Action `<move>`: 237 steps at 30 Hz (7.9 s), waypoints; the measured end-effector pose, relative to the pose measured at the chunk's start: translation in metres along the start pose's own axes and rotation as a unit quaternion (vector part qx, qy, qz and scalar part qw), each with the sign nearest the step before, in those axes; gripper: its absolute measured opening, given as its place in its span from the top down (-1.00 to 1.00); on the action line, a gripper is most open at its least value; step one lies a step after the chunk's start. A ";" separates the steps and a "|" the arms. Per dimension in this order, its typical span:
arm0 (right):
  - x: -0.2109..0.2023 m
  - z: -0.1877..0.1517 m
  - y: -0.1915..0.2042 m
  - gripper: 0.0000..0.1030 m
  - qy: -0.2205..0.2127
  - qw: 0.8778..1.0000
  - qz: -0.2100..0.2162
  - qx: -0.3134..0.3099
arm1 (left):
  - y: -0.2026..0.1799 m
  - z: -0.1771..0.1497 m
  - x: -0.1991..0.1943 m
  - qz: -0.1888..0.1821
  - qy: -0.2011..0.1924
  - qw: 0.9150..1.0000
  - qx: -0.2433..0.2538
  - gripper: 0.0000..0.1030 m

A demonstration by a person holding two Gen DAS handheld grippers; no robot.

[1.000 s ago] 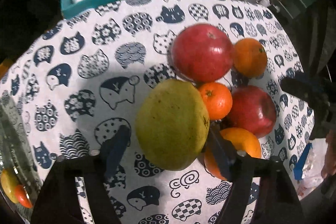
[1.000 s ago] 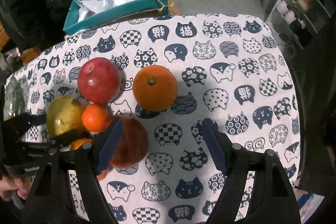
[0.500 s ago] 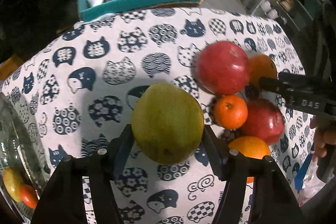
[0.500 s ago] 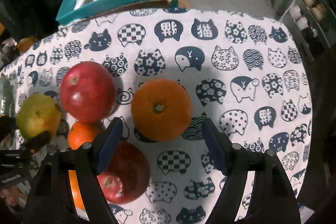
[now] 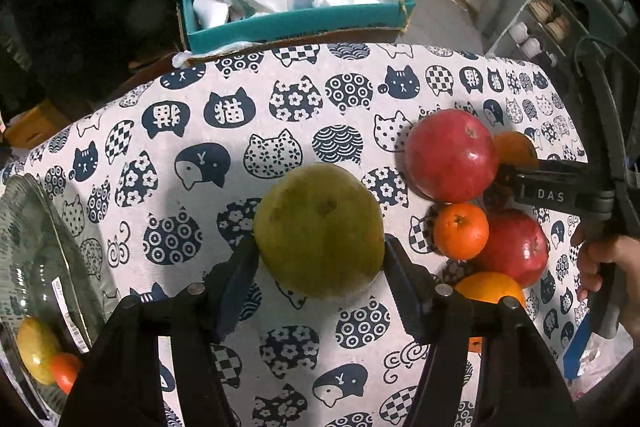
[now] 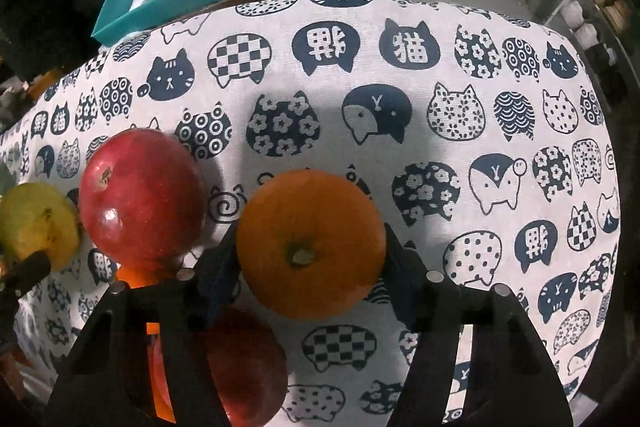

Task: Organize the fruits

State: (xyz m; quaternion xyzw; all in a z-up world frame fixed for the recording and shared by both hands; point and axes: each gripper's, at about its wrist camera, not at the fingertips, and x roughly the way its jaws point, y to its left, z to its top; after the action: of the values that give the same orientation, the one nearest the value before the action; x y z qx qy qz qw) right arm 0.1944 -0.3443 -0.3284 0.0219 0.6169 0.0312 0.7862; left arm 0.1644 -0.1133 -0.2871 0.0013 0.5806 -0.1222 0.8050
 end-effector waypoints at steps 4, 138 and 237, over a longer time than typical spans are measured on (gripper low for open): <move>-0.003 -0.003 0.002 -0.21 -0.006 1.000 -0.011 -0.003 | 0.001 -0.002 -0.003 0.002 -0.004 1.000 0.001 -0.26; -0.205 -0.051 0.158 -0.20 -0.202 0.967 0.072 -0.136 | 0.048 -0.048 -0.171 0.029 -0.152 0.988 -0.014 -0.39; -0.076 -0.001 0.380 -0.32 -0.060 0.968 0.129 -0.208 | 0.278 -0.098 -0.130 0.056 -0.060 0.971 -0.223 -0.67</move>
State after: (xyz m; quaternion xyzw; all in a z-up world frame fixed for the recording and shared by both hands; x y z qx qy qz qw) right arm 0.1675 0.0292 -0.2275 -0.0607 0.5401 0.2591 0.7984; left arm 0.0892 0.1961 -0.2361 -0.1533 0.5426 0.0562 0.8240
